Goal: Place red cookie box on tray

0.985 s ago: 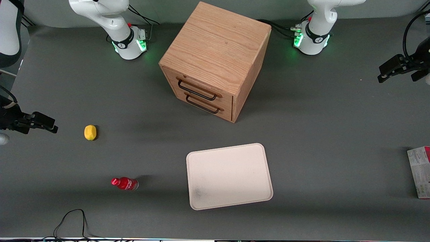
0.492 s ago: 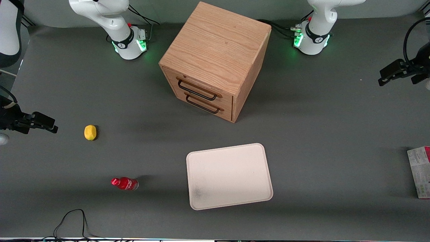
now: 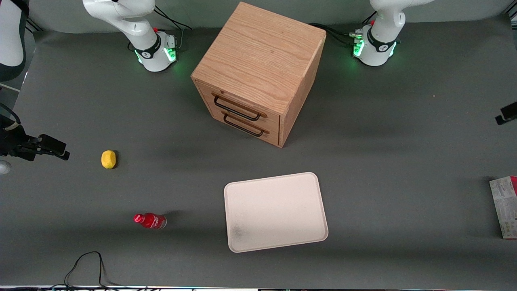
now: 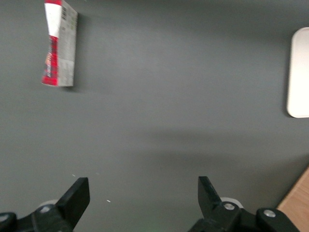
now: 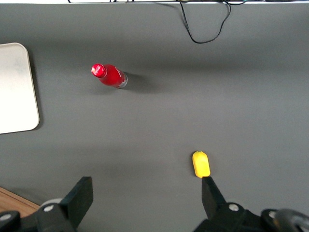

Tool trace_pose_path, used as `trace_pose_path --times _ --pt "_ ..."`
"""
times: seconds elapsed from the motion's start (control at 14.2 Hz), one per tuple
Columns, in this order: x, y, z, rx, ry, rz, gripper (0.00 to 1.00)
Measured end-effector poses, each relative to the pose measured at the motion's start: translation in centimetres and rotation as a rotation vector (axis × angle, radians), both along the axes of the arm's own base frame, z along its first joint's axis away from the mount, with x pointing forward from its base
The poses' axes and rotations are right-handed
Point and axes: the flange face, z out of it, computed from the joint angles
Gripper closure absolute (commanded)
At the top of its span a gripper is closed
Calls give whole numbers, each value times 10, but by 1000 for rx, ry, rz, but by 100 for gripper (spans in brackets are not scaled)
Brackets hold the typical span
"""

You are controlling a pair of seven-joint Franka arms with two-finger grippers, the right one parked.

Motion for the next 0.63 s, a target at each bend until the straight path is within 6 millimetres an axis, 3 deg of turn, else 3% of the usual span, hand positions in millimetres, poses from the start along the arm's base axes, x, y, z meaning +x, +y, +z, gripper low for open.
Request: trace_pose_path --times 0.28,0.63 --pt "26 88 -24 -6 -17 -40 0" --pt "39 182 -45 4 -51 -80 0"
